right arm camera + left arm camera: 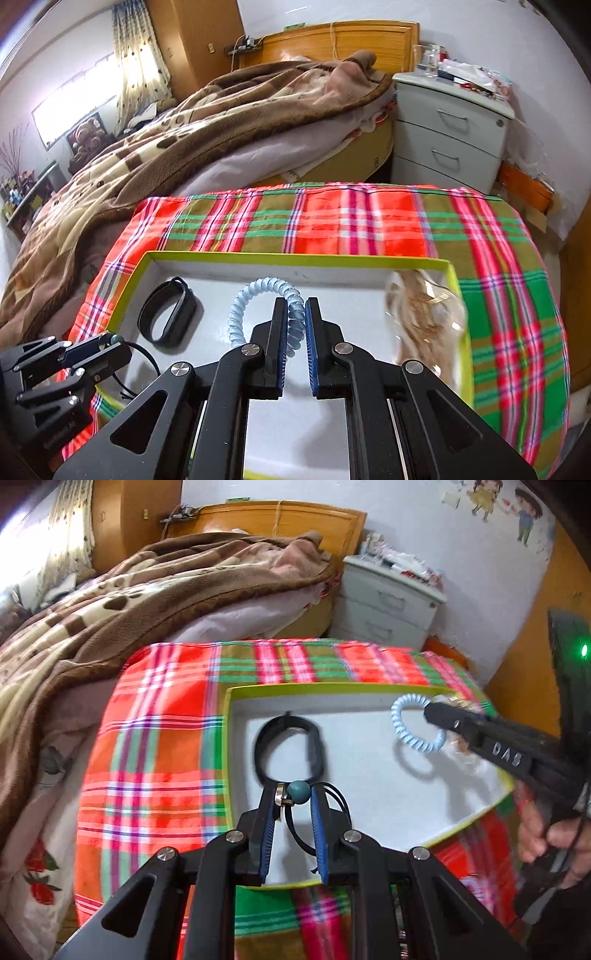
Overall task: Organize jewelry
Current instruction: 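Lower the hair tie into the box with the right tool while the left tool drops the necklace there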
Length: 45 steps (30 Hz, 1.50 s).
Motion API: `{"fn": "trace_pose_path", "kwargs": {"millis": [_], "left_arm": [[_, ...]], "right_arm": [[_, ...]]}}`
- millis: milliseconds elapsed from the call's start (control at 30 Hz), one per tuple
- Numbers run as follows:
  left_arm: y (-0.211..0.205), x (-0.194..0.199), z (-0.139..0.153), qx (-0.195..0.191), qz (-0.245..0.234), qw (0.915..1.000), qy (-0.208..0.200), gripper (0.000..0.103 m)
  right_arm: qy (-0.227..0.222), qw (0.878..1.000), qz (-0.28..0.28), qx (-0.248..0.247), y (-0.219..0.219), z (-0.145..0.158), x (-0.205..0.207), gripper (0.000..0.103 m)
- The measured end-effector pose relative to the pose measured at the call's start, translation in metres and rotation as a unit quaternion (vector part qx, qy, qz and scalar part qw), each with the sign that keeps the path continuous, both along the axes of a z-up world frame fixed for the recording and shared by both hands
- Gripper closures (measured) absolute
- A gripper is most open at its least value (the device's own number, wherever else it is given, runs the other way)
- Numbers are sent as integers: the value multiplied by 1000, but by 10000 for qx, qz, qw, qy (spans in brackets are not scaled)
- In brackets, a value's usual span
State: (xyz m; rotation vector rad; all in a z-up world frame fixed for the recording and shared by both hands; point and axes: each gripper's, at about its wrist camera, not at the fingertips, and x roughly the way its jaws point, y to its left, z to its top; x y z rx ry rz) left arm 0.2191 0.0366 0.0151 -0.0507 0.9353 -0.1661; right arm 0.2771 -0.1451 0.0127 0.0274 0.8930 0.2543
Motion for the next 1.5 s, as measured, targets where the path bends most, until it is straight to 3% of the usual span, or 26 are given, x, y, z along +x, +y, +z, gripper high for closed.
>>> {"fn": "trace_pose_path", "kwargs": {"millis": [333, 433, 1033, 1267, 1500], "left_arm": [[1, 8, -15, -28, 14, 9997, 248, 83], [-3, 6, -15, 182, 19, 9997, 179, 83], [-4, 9, -17, 138, -15, 9996, 238, 76], [-6, 9, -16, 105, -32, 9997, 240, 71], [-7, 5, -10, 120, -19, 9998, 167, 65]], "right_arm": [[188, 9993, 205, -247, 21, -14, 19, 93], [237, 9989, 227, -341, 24, -18, 23, 93], [335, 9983, 250, -416, 28, -28, 29, 92], [296, 9987, 214, -343, 26, -25, 28, 79], [157, 9993, 188, -277, 23, -15, 20, 75]]}}
